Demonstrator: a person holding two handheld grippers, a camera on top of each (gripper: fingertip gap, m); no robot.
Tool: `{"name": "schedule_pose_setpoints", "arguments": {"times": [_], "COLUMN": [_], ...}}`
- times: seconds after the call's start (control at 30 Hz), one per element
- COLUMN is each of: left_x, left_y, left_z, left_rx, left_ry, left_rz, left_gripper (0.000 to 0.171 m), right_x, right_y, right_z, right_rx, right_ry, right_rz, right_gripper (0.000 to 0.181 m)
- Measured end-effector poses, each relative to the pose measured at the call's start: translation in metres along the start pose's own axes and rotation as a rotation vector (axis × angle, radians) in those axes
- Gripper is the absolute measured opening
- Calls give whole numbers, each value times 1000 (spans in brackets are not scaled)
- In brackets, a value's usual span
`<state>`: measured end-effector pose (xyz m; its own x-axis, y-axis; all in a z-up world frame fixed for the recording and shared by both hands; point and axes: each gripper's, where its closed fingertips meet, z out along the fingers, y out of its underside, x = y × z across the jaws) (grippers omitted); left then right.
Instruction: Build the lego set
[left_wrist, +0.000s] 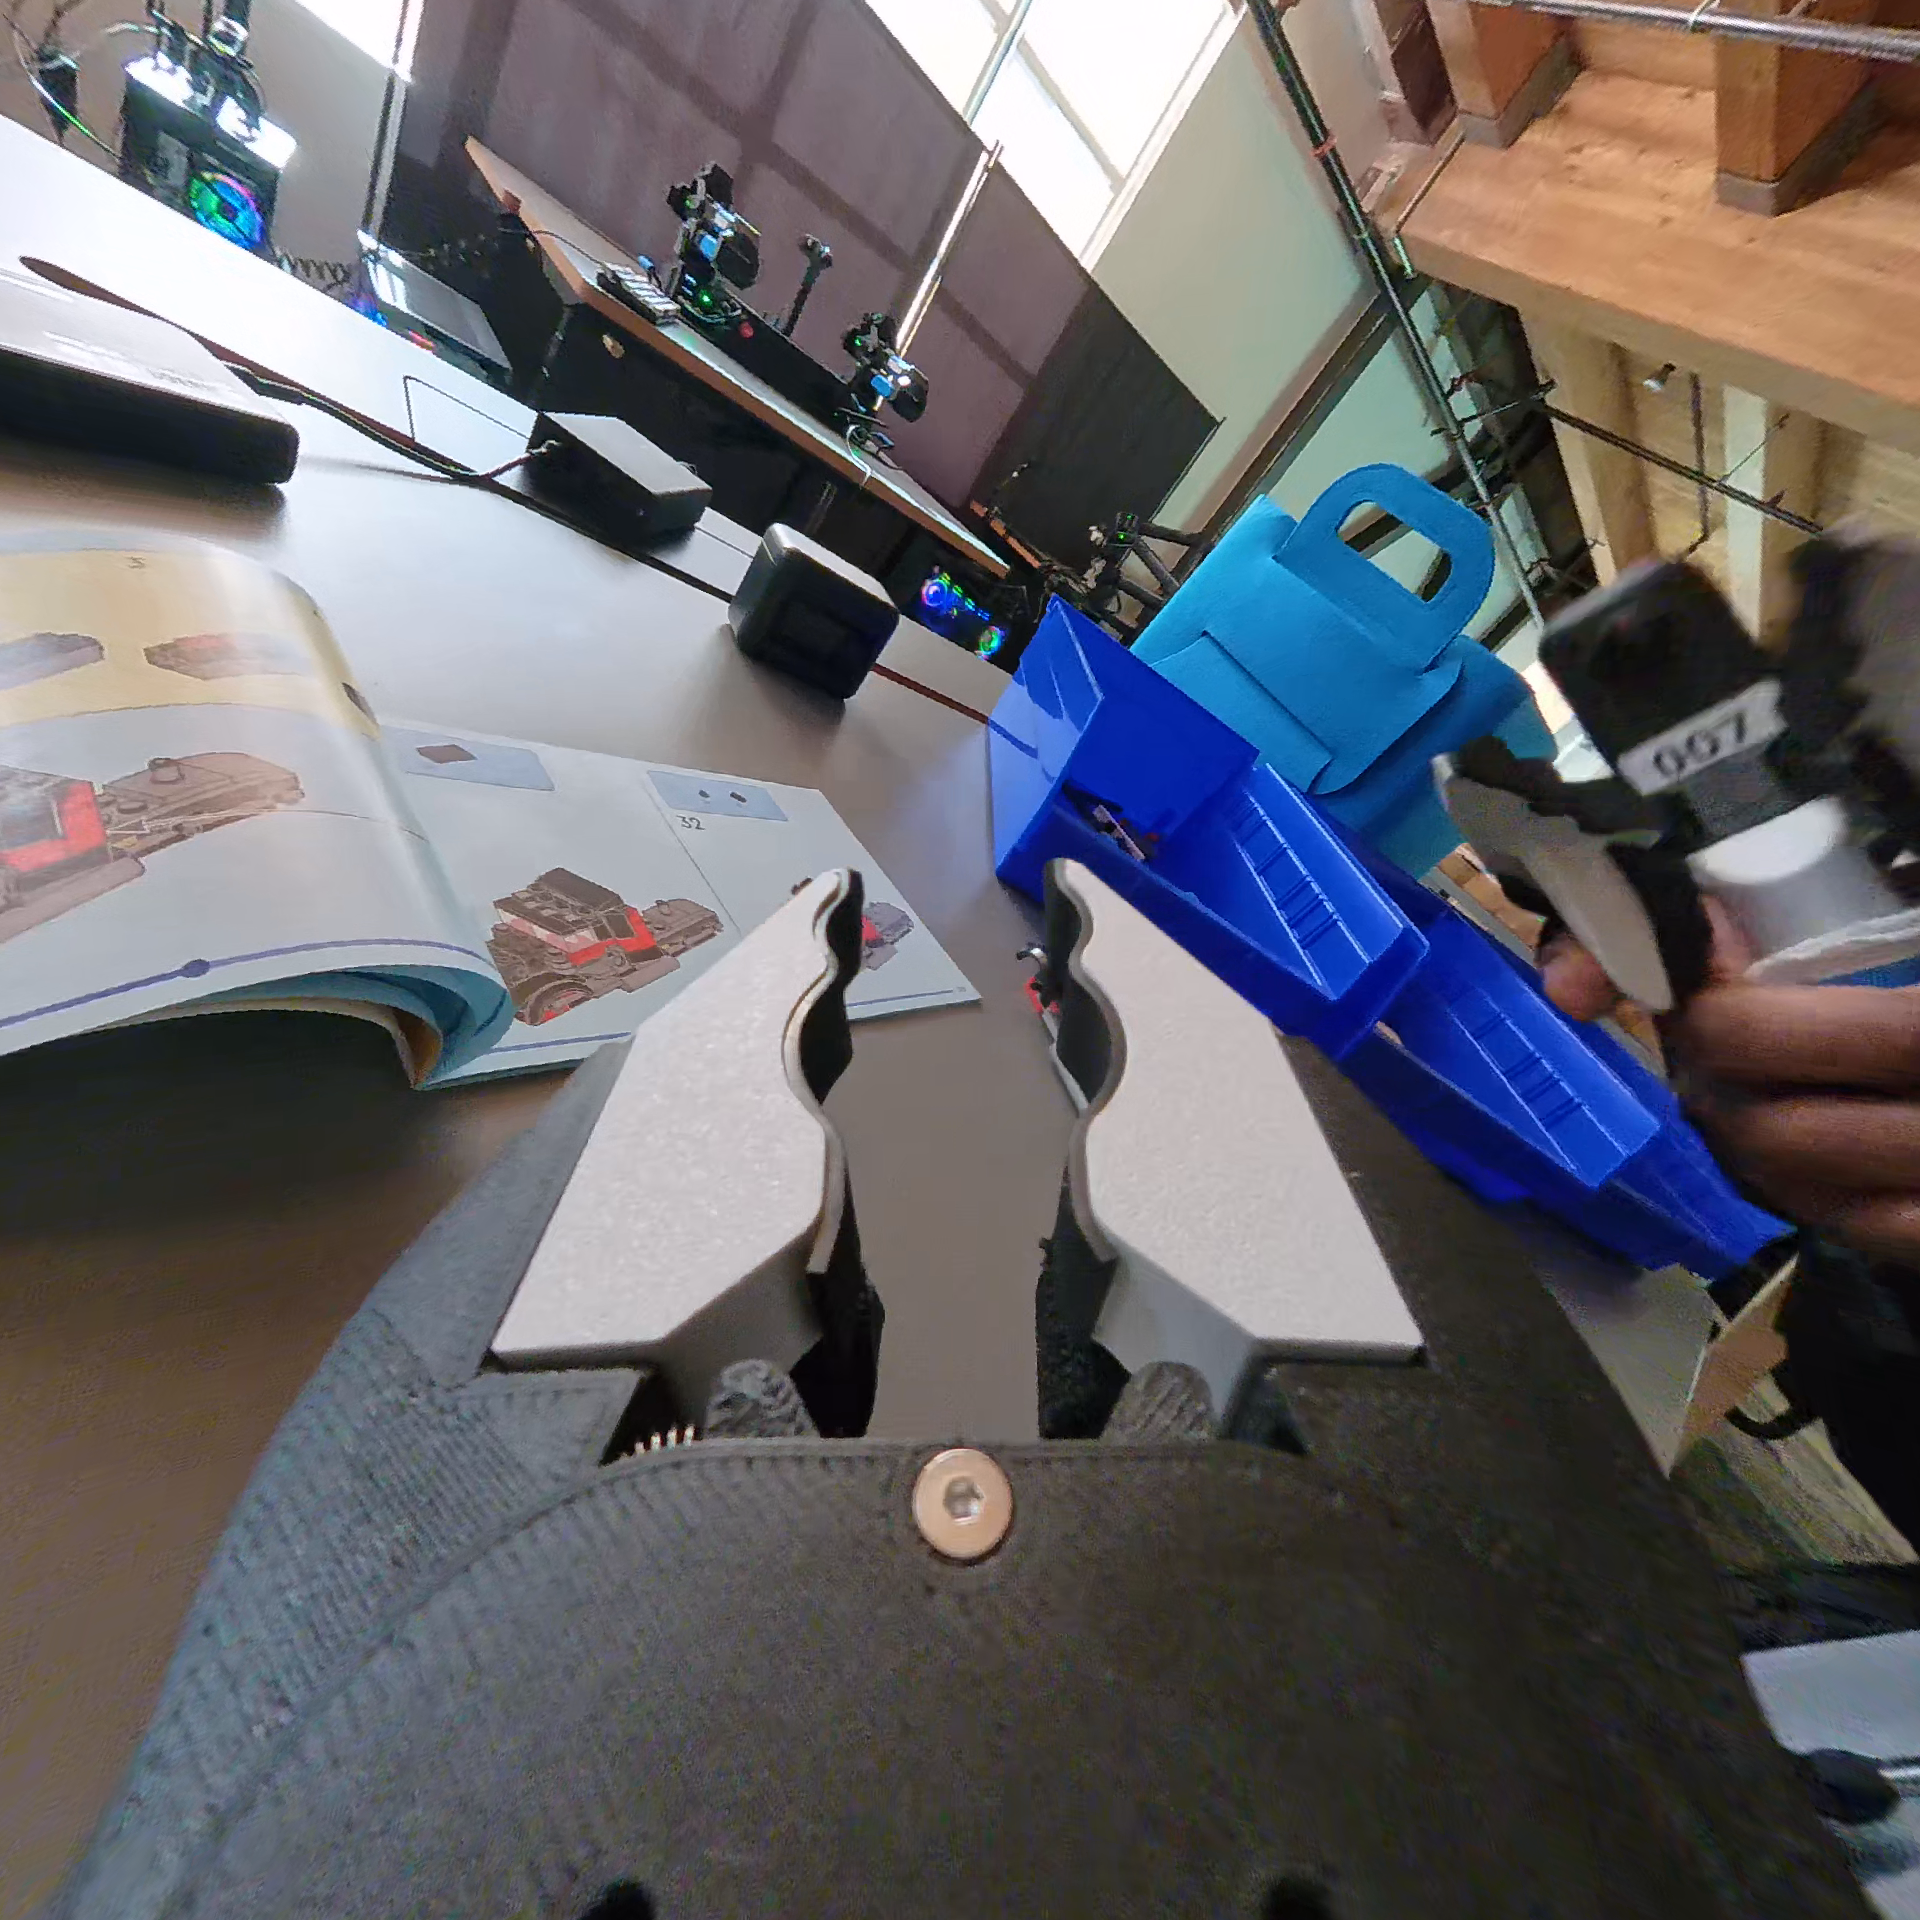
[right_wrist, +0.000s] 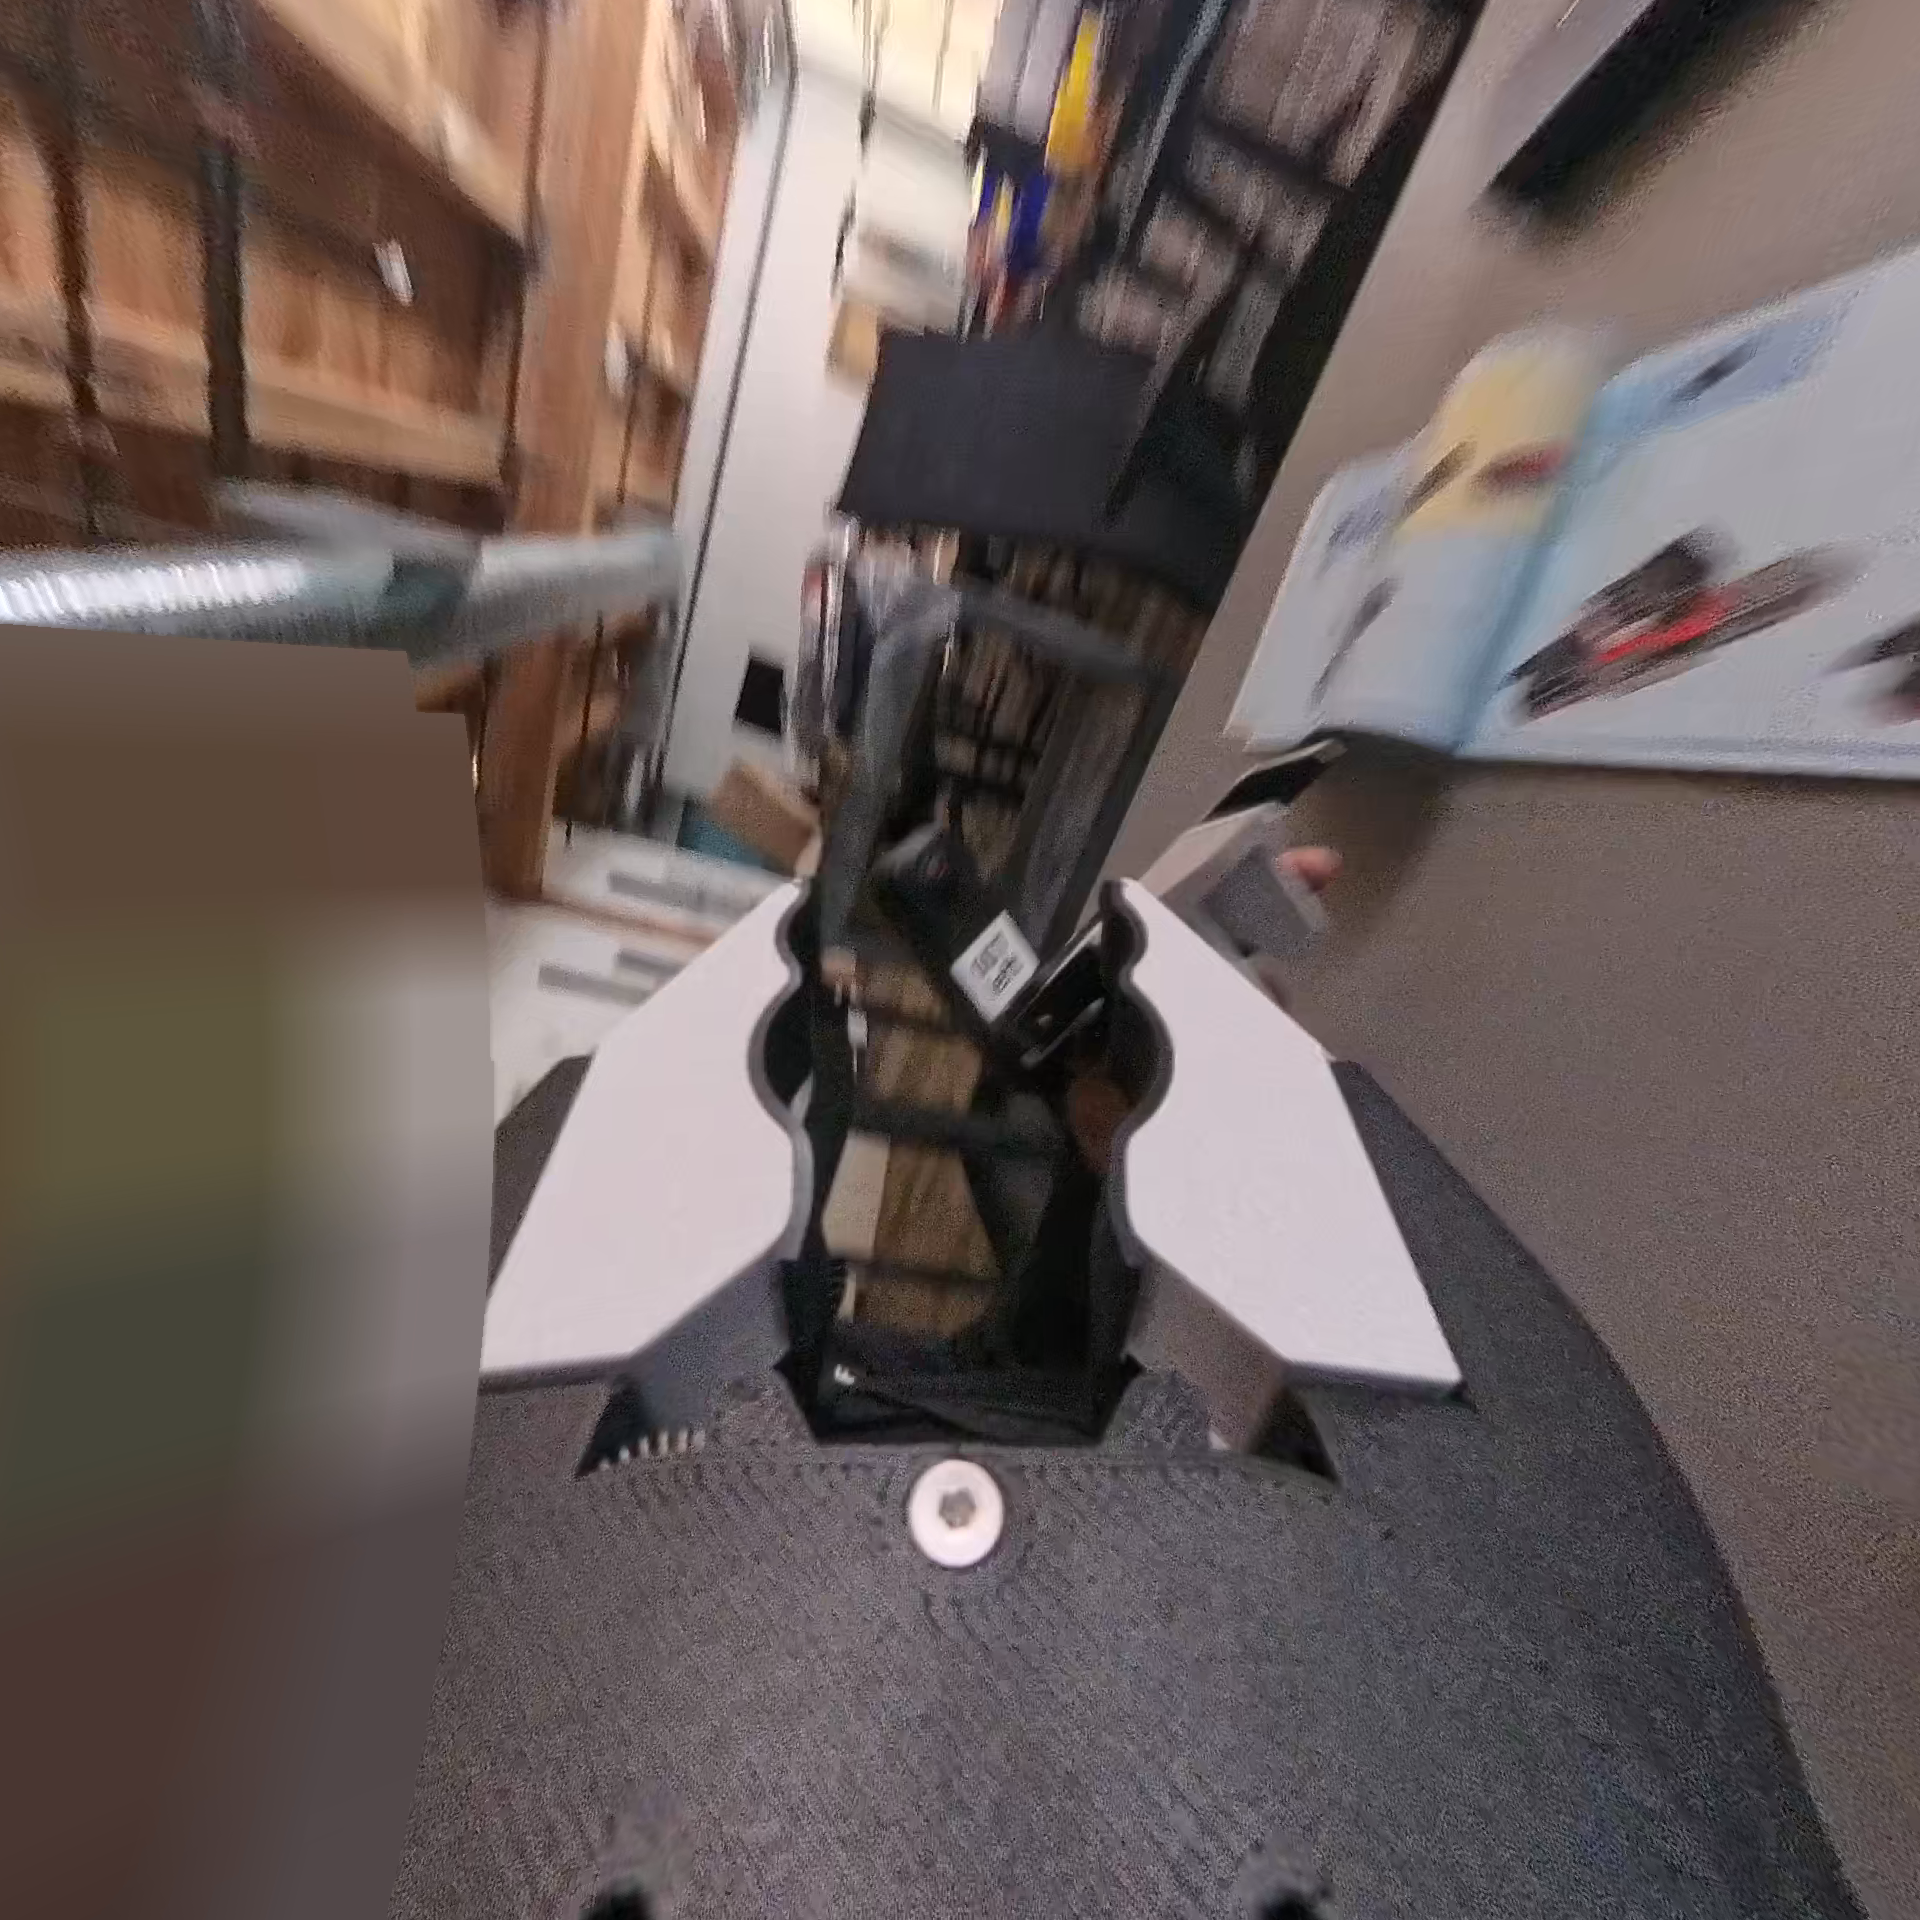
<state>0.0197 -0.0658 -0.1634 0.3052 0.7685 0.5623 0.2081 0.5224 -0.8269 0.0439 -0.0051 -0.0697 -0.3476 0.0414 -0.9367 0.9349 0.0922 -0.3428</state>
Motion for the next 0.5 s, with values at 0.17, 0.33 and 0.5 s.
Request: {"name": "schedule_pose_setpoints", "arguments": {"times": [0.17,0.33,0.5], "left_x": [0,0,0], "left_y": [-8,-9,-9], "left_z": [-6,-8,-8], "left_rx": [61,73,73], "left_ry": [-14,-21,-20], "left_rz": [15,26,28], "left_gripper": [36,36,36], "right_x": [-58,-69,-54], "right_y": [80,99,105], "right_z": [67,69,64], "right_rx": [-360,-434,-435], "right_ry": [-43,14,57], "right_rz": [-134,-263,-272], "right_gripper": [72,73,73]}}
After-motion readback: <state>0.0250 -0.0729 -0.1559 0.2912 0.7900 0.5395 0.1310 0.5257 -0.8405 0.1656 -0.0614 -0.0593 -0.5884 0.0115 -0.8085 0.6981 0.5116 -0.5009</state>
